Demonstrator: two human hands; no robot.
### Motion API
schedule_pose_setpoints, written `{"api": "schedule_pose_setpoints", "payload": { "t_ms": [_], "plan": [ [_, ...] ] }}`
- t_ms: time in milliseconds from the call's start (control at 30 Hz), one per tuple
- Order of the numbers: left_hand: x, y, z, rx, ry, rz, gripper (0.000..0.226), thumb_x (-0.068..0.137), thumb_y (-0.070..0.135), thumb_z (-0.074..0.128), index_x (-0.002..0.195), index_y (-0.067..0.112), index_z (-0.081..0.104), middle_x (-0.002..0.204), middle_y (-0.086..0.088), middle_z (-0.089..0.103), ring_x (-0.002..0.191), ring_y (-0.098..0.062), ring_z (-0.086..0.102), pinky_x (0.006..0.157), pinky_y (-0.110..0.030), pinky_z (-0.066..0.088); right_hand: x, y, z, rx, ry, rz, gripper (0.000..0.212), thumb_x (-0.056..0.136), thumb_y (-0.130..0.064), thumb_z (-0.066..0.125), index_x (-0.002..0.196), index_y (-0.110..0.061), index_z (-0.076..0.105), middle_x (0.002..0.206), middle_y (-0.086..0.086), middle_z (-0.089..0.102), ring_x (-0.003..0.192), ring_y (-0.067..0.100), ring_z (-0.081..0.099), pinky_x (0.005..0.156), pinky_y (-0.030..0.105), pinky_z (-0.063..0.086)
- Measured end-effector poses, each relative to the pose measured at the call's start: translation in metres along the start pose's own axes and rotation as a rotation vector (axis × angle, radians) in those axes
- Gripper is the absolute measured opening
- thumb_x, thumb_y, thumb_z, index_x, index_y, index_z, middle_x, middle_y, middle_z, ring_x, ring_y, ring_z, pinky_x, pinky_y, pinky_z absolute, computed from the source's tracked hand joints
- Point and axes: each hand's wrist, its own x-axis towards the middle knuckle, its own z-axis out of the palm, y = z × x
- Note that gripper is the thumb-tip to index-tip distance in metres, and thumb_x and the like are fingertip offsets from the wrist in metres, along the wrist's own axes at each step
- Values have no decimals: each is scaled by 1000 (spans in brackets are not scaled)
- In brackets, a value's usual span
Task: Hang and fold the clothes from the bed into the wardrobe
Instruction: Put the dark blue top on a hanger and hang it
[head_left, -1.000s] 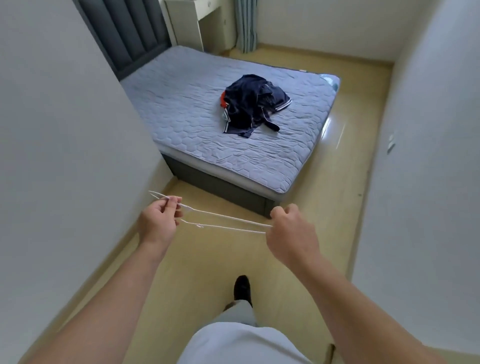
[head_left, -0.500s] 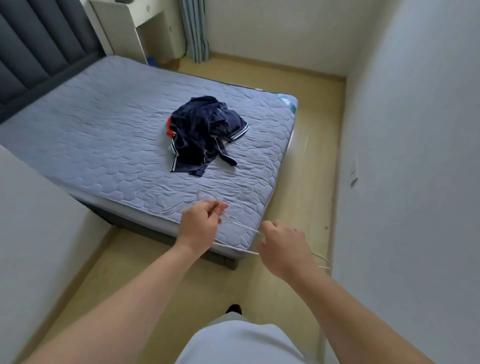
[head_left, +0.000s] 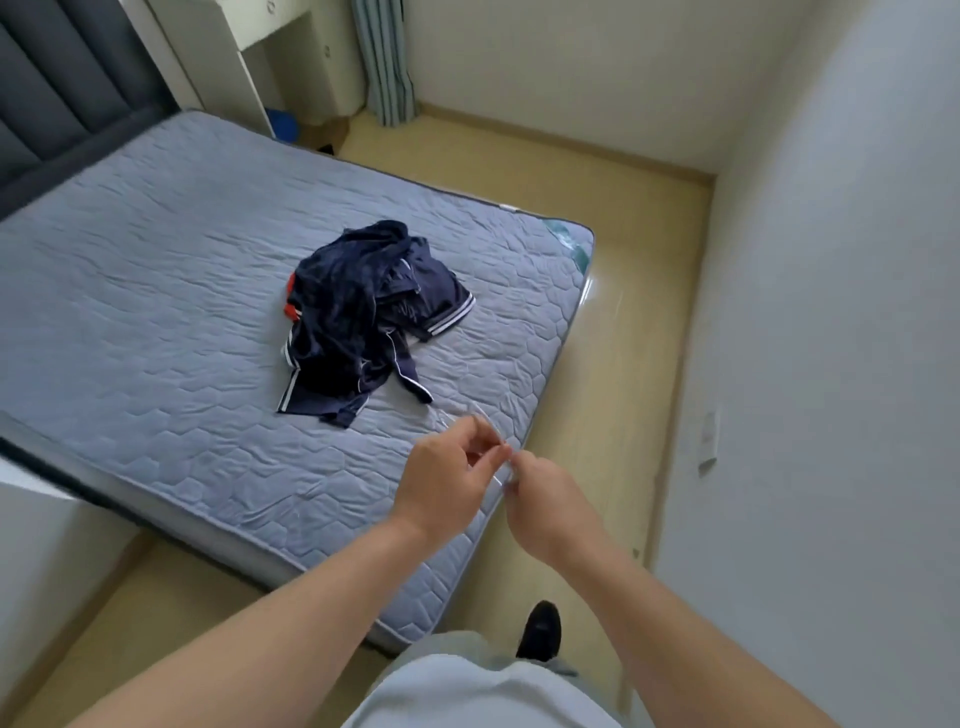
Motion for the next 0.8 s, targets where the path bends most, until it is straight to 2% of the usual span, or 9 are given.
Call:
{"api": "schedule_pose_setpoints", "payload": {
  "t_ms": [100,200,333,400,433,533,600,700,800],
  "plan": [
    [54,8,8,9,-1,-21,16,88,38,72,94,23,68,84,15,72,75,-5,67,74,-28,54,67,6,-27,-1,-53,-18,22,96,-15,43,112,-16,59,108,4,65,97,24,61,75,35,50],
    [107,-1,1,-24,32,-108,22,85,39,74,103,28,68,96,17,70,78,-4,65,75,-16,49,132,7,-43,-18,-96,67,12,94,-12,42,95,-15,54,97,5,64,84,27,58,64,32,43],
    [185,-68,-29,-20,305,-333,5,88,30,68,89,33,65,83,12,67,73,-2,60,67,-9,44,217,6,-39,-27,-140,159,14,91,-13,37,85,-11,50,81,5,57,70,25,52,58,33,42],
    [229,-128,-44,-26,400,-526,7,90,25,65,87,31,62,88,10,67,76,-4,61,74,-19,49,262,1,-25,-8,-147,166,17,94,-22,39,84,-13,50,77,3,57,70,25,55,61,34,47],
    [250,-162,-48,-22,403,-627,4,91,23,63,90,26,62,92,5,68,81,-12,63,80,-28,52,285,-1,-16,0,-161,165,19,95,-29,41,84,-15,49,78,2,58,72,25,56,62,35,48],
    [305,-260,-57,-40,415,-893,4,90,19,61,93,20,60,99,-5,70,91,-28,68,89,-41,54,350,-12,16,-16,-232,134,24,95,-47,43,93,-24,47,83,-2,61,76,19,57,57,31,41],
    [337,-316,-60,-66,428,-1020,6,88,19,62,93,21,58,103,-11,71,94,-33,69,90,-45,54,391,-20,39,5,-248,119,26,96,-48,41,91,-23,44,78,-4,58,70,15,55,56,32,41],
    [378,-387,-59,-94,383,-1140,13,87,20,63,99,20,57,110,-19,70,103,-39,67,92,-52,54,447,-34,69,66,-277,108,26,98,-46,39,91,-21,45,78,-2,57,73,24,57,65,38,47],
    [403,-434,-50,-2,278,-1179,29,86,24,65,115,23,61,120,-12,66,104,-35,64,90,-43,55,490,-41,94,135,-291,69,24,100,-44,39,94,-20,42,79,0,58,78,29,58,69,43,49]
  ]
}}
